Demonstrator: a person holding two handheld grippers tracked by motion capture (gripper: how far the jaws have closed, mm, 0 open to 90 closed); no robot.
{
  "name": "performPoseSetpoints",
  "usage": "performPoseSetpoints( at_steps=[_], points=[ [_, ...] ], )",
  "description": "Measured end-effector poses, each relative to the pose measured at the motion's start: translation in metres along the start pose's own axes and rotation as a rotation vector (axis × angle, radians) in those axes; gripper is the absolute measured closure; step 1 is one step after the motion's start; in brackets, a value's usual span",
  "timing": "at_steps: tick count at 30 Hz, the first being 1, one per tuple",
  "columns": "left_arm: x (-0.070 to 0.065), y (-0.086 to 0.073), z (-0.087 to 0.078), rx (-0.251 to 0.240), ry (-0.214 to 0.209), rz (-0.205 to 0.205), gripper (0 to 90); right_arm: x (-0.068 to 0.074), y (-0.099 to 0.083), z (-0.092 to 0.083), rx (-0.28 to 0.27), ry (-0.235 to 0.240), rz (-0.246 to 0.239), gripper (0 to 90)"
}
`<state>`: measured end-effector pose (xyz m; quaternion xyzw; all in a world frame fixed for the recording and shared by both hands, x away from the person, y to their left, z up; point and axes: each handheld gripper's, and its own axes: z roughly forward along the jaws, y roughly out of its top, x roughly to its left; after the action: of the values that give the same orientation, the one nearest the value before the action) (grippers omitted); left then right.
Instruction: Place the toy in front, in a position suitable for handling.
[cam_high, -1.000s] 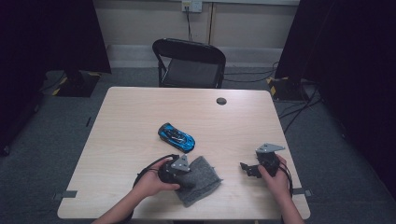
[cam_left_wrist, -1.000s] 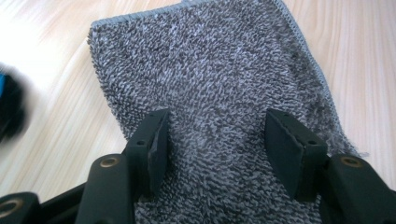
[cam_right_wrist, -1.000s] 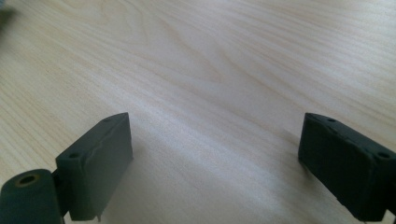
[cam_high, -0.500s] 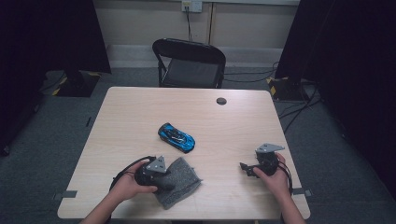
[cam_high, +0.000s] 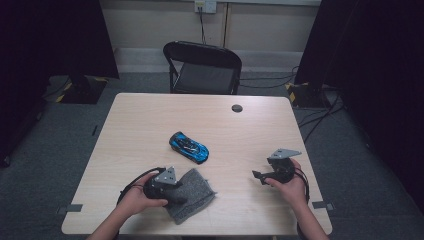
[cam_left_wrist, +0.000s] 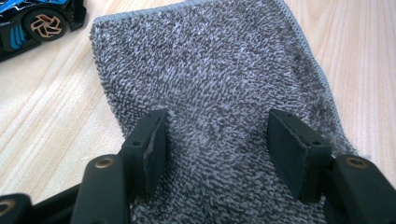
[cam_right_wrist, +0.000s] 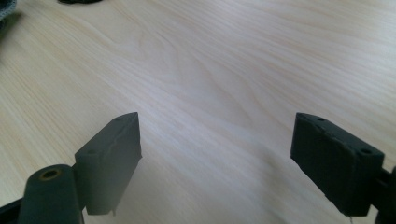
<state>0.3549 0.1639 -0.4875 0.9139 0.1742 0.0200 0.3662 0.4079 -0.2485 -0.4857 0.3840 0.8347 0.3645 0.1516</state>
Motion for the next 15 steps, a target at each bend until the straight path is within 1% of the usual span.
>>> performPoseSetpoints(
  at_steps=[1,3,6,7,8,10,12,15],
  points=[
    [0.0,0.0,0.0,0.002,0.001,0.002,38.8,0.002,0.004,0.002,0.01,0.003,-0.003,15.8],
    [0.0,-0.001,0.0,0.0,0.004,0.002,38.6,0.005,0.012,0.008,-0.008,0.03,-0.002,15.8],
    [-0.002,-0.001,0.001,-0.009,0.011,-0.001,38.3,0.011,0.025,0.02,-0.013,0.049,-0.017,15.8],
    [-0.001,-0.001,0.001,-0.008,0.011,0.002,38.1,0.013,0.028,0.022,-0.023,0.058,-0.012,15.8],
    [-0.001,-0.001,0.001,-0.008,0.011,0.003,38.1,0.015,0.033,0.027,-0.03,0.079,-0.001,15.7],
    [-0.002,-0.002,0.0,-0.011,0.011,0.001,38.1,0.018,0.04,0.032,-0.037,0.094,0.006,15.8],
    [-0.002,-0.002,0.0,-0.008,0.013,0.002,38.0,0.024,0.049,0.04,-0.022,0.098,-0.027,15.8],
    [-0.002,-0.002,0.001,-0.018,0.015,-0.002,38.0,0.03,0.059,0.05,-0.014,0.115,-0.046,15.6]
  ],
)
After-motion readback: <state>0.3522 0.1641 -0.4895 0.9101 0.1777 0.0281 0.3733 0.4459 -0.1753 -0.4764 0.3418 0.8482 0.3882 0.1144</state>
